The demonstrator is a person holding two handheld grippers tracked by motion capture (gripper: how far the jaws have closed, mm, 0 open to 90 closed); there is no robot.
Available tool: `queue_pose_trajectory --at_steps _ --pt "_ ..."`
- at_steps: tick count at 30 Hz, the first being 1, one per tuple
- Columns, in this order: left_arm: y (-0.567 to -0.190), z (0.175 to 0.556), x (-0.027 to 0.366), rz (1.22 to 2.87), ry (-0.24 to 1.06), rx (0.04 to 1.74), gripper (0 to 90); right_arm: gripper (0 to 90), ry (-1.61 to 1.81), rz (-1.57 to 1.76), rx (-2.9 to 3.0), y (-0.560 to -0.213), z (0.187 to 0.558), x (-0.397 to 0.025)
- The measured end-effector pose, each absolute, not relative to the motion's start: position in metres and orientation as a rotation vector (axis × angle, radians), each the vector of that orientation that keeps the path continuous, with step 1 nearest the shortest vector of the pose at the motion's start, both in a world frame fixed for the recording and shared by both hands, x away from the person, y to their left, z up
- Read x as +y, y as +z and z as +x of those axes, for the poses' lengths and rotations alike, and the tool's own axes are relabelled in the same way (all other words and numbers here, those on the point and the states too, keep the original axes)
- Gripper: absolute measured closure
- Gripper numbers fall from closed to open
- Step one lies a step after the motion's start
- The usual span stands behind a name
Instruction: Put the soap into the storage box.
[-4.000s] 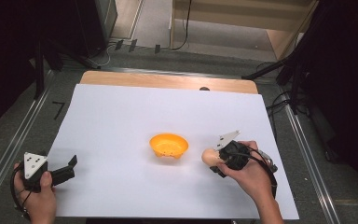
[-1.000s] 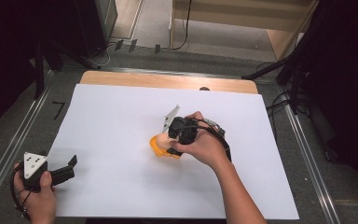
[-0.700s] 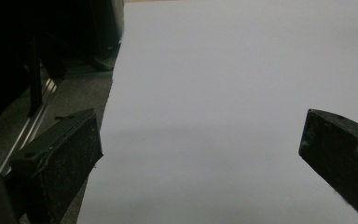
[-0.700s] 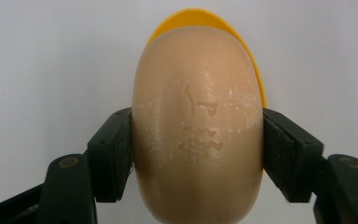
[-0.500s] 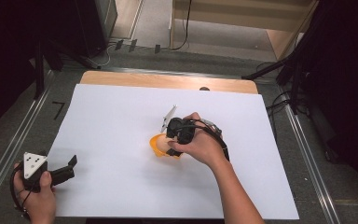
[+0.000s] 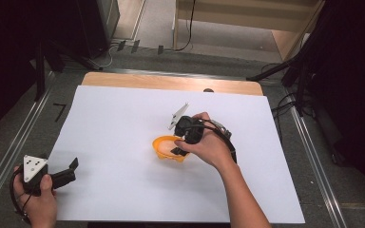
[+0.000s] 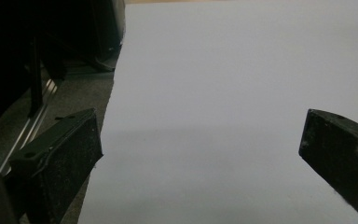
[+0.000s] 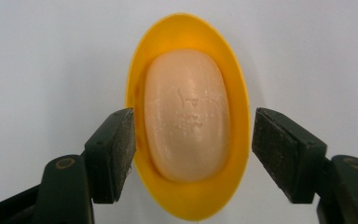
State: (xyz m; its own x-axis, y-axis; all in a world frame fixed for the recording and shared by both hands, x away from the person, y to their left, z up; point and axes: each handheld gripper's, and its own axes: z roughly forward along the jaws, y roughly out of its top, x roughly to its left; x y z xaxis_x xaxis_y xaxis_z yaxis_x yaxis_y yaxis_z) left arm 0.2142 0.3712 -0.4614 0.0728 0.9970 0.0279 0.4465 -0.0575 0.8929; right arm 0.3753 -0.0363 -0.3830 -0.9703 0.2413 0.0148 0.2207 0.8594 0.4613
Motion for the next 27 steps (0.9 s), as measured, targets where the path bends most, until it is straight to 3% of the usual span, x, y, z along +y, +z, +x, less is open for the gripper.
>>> queue_pose_trajectory --at_steps 8,15,17,27 --pt "-0.461 0.214 0.371 1.607 0.938 1.469 0.0 17.7 0.73 0.449 2.918 -0.386 0.372 -0.055" --pt "-0.462 0.214 0.371 1.608 0.939 1.468 0.0 12.2 0.737 0.581 2.912 -0.389 0.368 -0.075" --pt "-0.462 0.214 0.371 1.608 0.938 1.468 0.0 0.0 0.738 0.606 2.855 -0.39 0.368 -0.08" --pt "-0.462 0.214 0.371 1.607 0.939 1.468 0.0 0.0 0.78 0.734 2.773 -0.393 0.36 -0.111"
